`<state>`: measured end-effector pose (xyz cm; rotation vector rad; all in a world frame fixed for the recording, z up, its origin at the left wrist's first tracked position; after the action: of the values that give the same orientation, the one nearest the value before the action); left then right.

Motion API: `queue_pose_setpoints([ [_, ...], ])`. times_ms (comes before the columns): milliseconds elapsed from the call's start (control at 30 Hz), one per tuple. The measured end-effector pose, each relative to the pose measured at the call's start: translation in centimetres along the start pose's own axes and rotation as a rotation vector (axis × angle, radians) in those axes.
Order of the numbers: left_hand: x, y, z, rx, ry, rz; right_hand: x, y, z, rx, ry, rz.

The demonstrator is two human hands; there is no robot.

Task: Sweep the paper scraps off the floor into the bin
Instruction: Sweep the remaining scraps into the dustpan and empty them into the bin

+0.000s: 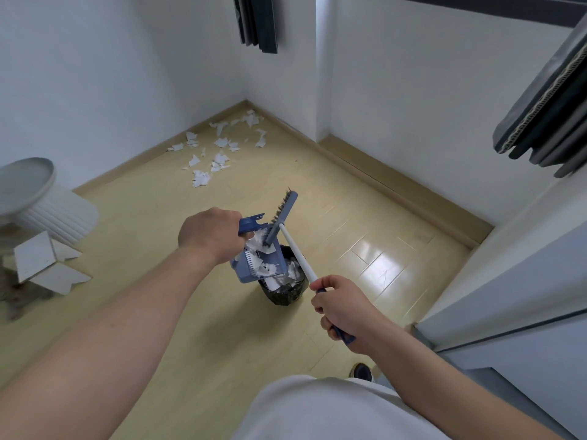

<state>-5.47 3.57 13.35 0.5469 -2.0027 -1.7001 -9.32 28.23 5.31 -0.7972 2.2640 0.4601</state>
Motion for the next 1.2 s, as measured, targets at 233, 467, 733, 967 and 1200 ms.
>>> queue_pose_setpoints([
  [233,-0.4,0.0,0.1,0.011,0.003,-0.012,1.6,-0.2,0.7,-0.02,-0.033,0.013],
  [467,-0.3,-0.4,-0.6,0.011,0.026,-0.023,1.9,0.6,1.8,-0.074,-0.075,0.037],
  [733,-0.1,-1.0,-0.6,0.011,0.023,-0.022,0.6,1.6,0.3,-0.126,-0.05,0.03],
  [967,0.1,-0.9,-0.5,0.004,0.005,-0.011,0.2,0.6,-0.9,0.046,-0.035,-0.014],
  [1200,0.3,-0.5,0.0,-0.01,0.004,-0.005,1.4,-0.7,-0.1,0.093,-0.061,-0.019],
])
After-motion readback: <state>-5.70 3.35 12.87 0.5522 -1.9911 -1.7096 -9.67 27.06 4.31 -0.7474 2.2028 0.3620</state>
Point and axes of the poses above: each hand's wrist, its own x-axis towards the middle knuckle, its own y-axis out of the back of the hand, z = x × y, the point moved 7 cm from there along x, towards the middle knuckle, and after that the axes turned 8 degrees about z, right-handed, at the moved point
